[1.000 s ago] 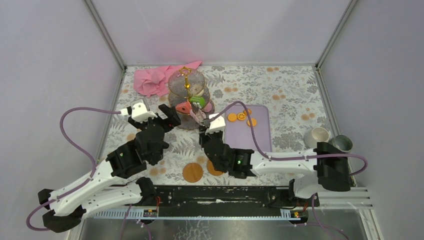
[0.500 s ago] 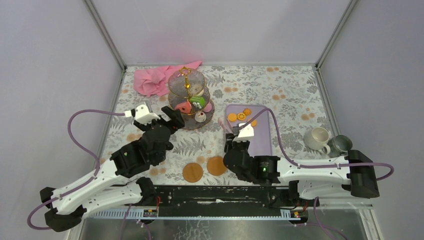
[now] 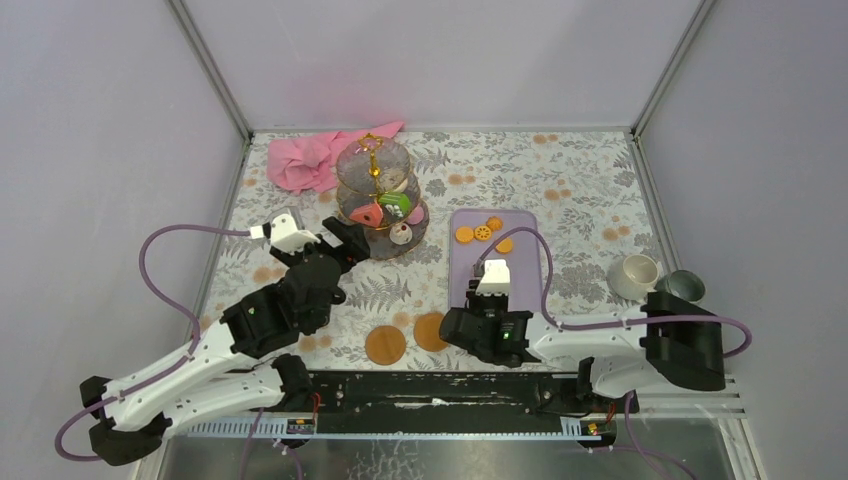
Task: Serve the afternoon tea
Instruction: Place the clamp on the tray.
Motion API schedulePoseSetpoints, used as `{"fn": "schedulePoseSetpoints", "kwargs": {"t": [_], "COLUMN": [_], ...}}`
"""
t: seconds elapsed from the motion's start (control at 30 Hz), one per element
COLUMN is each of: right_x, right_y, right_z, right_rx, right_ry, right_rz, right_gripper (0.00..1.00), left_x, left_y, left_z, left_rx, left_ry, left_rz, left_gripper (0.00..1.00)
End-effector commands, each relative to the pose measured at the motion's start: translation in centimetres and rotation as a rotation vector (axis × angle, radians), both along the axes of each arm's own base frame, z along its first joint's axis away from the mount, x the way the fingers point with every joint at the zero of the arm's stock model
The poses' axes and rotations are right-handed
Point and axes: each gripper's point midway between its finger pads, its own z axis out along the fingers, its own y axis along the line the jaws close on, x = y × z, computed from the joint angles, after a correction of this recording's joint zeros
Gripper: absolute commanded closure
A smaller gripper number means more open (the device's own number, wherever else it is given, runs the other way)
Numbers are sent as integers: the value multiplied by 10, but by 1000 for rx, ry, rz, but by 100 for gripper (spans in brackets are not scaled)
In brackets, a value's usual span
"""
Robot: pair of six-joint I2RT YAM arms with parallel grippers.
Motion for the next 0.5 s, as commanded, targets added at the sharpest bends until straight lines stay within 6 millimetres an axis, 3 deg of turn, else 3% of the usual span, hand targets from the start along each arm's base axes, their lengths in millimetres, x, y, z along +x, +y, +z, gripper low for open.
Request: {"fn": "schedulePoseSetpoints", "kwargs": {"t": [0.0, 0.47], "right_x": [5, -13], "right_y": [-3, -18], "right_z": [-18, -82], "right_rx": [59, 6], "right_ry": [17, 198], "right_rz": [-70, -160], "right_gripper": [64, 61], "left_x": [-1, 0], "left_y": [4, 5], "left_z": [0, 5], "left_rx": [-12, -8], "left_ry": [-4, -32], "left_rz": [13, 7], "left_gripper": [7, 7]}}
